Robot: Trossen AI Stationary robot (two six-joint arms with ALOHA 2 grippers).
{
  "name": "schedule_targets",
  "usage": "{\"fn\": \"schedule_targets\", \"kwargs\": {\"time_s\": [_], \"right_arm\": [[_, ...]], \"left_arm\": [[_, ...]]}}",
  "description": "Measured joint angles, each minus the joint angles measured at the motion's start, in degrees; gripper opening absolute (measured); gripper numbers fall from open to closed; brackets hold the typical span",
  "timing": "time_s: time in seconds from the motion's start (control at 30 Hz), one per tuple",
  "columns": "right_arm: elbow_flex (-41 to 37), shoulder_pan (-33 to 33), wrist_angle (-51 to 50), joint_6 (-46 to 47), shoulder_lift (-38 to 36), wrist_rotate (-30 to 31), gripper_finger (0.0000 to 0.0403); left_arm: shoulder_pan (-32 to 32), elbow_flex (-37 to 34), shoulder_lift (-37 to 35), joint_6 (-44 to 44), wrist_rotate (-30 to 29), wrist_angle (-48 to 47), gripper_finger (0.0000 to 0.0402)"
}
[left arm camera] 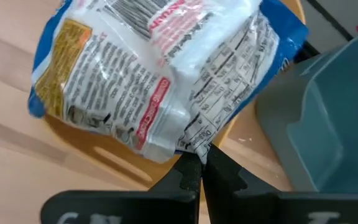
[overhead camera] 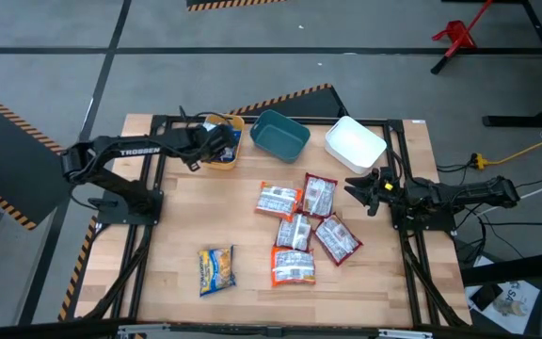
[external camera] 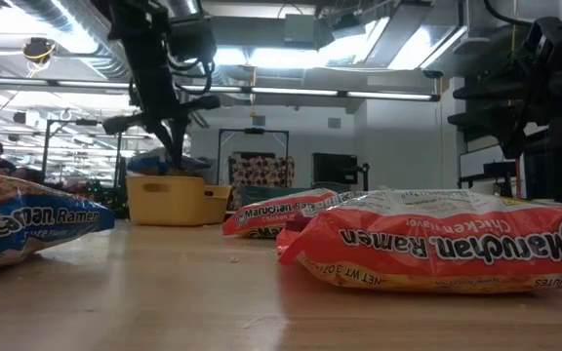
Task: Sort Maruchan noodles
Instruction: Put the top blue noodle pack into the yellow bin
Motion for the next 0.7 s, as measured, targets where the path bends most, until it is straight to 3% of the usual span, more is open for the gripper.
{"fn": "schedule_targets", "kwargs": {"time_s": [0.37,0.7], "right_arm": [[0.0,0.0,0.0,0.0,0.0,0.0,0.0191],[0.0,0.0,0.0,0.0,0.0,0.0,0.0191]], "left_arm": [[0.4,-2.8,0.1,0.3,0.0,3.7,0.0003],[0.4,-6.2,0.1,0.3,1.5,11.7,0.0049]]}}
